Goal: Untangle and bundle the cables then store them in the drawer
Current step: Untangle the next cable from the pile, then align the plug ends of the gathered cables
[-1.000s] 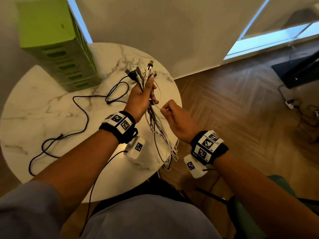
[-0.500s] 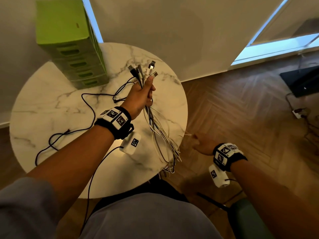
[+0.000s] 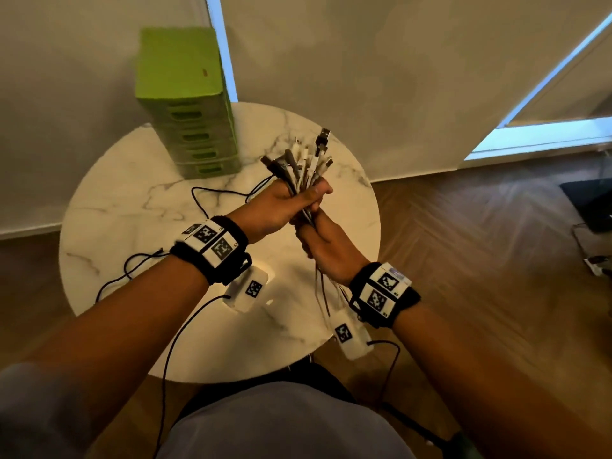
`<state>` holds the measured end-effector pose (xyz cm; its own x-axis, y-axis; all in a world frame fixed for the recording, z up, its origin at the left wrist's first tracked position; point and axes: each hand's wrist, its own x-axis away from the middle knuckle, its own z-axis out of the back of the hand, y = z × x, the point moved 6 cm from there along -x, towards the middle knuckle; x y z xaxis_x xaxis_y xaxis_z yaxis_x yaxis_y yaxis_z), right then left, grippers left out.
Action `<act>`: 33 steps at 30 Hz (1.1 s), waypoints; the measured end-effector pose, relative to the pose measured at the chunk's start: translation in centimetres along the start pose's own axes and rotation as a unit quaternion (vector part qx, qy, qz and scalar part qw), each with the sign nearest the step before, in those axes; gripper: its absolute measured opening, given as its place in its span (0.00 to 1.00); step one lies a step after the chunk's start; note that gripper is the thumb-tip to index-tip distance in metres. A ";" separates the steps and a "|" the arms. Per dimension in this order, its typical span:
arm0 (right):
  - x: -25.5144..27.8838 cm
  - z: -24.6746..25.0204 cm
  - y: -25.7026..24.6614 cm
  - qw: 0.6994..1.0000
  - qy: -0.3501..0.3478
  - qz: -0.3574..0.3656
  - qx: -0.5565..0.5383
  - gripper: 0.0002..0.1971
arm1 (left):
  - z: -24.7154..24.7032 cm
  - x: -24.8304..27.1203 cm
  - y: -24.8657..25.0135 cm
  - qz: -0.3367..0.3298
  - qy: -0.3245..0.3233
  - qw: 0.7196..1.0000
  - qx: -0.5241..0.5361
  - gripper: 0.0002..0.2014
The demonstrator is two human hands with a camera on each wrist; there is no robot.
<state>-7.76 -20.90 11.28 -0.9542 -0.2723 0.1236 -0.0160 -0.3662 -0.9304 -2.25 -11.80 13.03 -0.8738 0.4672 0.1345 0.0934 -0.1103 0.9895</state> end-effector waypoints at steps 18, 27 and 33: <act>-4.1 -11.4 -6.3 0.975 -0.207 -0.075 0.021 0.05 | 12.0 8.2 2.6 -0.083 0.181 0.970 -0.136 0.12; -3.5 -14.4 -11.2 0.950 -0.303 -0.006 -0.069 0.14 | 11.1 14.1 -2.7 -0.041 0.004 0.985 0.169 0.41; -3.3 -17.6 -13.7 0.914 -0.385 -0.026 -0.127 0.15 | 7.3 17.6 -8.2 0.089 -0.111 0.969 0.201 0.31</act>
<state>-9.67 0.62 17.52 -0.4580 -0.8422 0.2845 -0.2172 -0.2043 -0.9545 -14.96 3.71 7.64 -0.7065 0.6544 0.2693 0.4507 0.1227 0.8842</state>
